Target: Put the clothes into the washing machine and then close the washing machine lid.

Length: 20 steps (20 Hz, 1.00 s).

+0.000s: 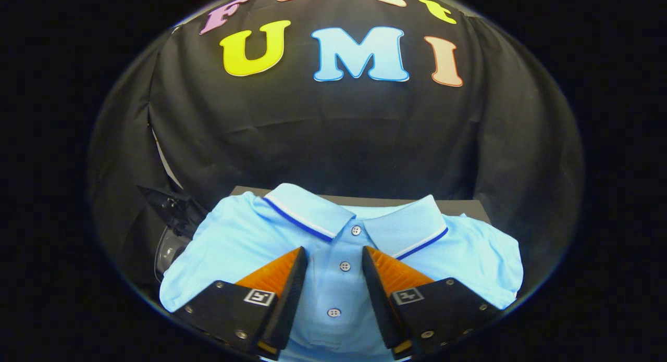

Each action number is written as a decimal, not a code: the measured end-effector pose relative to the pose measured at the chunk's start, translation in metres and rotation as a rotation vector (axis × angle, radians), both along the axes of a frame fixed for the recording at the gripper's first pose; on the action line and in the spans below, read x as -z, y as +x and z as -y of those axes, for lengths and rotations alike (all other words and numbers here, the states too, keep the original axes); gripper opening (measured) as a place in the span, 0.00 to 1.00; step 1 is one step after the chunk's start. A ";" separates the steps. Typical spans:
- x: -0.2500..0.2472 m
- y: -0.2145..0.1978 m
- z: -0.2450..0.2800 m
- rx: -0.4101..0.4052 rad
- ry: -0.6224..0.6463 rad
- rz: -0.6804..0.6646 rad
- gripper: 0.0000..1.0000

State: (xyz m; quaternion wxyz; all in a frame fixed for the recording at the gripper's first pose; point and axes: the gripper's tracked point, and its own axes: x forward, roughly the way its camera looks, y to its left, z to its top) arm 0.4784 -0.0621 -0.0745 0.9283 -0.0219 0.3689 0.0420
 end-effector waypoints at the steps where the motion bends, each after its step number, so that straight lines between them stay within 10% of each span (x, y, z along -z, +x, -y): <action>1: 0.001 0.000 -0.004 -0.018 -0.002 0.006 0.55; 8: -0.006 -0.002 -0.010 -0.055 0.058 0.053 0.02; 20: -0.088 -0.022 -0.032 -0.050 0.331 0.269 0.00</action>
